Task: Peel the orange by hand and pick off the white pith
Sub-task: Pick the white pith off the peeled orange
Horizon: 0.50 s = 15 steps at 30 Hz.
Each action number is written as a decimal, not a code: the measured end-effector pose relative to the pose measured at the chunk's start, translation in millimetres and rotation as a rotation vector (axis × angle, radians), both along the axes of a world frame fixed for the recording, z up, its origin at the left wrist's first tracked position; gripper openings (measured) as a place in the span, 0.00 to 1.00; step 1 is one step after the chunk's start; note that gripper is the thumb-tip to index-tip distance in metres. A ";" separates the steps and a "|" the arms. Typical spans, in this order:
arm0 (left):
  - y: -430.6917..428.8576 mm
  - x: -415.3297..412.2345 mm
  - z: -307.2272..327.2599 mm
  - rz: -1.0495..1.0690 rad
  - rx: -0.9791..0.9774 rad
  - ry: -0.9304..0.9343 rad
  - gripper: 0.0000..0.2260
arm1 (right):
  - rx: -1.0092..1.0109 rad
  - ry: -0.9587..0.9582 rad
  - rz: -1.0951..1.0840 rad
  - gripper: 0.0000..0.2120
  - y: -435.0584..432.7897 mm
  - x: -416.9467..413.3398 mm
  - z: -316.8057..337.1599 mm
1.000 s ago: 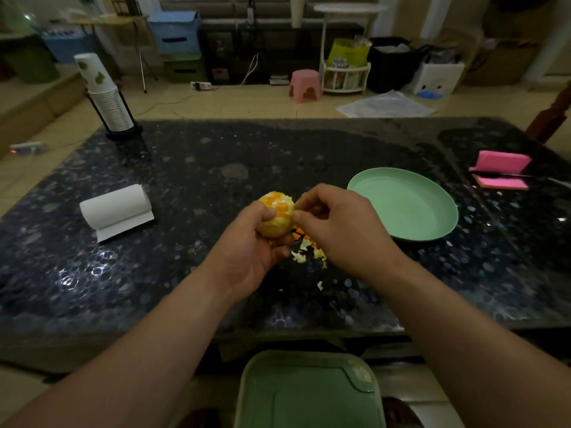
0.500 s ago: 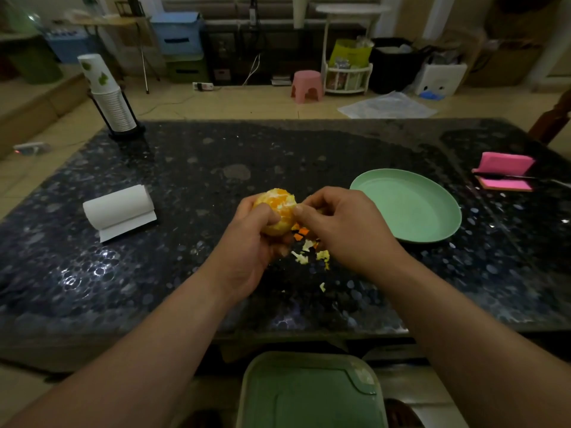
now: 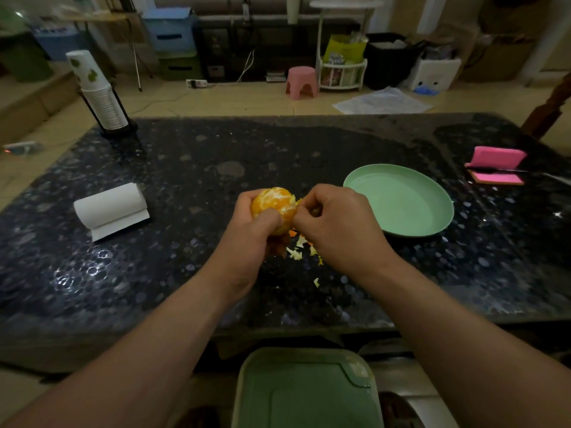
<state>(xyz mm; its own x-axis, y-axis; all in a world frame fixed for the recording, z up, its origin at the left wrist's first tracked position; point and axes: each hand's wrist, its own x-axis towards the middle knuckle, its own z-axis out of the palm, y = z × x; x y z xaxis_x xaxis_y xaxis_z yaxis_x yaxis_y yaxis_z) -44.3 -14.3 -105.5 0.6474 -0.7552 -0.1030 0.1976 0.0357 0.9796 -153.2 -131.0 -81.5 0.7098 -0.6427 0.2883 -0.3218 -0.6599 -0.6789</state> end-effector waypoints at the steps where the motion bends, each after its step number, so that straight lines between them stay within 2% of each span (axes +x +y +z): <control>1: 0.2 -0.1 0.7 -0.004 -0.011 0.022 0.23 | 0.003 -0.008 0.004 0.06 -0.6 -0.5 0.2; 7: 1.5 6.8 5.0 -0.025 -0.107 0.174 0.23 | 0.151 -0.041 0.100 0.03 -7.0 -4.6 6.5; 12: 2.2 7.5 5.1 -0.009 -0.093 0.124 0.25 | 0.147 -0.024 0.126 0.03 -6.5 -6.5 10.8; 15: 3.1 6.5 4.6 0.011 -0.051 -0.008 0.23 | 0.098 -0.012 0.089 0.03 -3.2 -4.2 11.0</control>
<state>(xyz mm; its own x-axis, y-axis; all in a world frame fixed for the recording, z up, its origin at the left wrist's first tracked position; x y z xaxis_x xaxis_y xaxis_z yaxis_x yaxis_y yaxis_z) -37.8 -11.2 -101.0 0.6563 -0.7522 -0.0589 0.1886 0.0880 0.9781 -157.4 -134.3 -70.5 0.7624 -0.6028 0.2355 -0.2566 -0.6156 -0.7451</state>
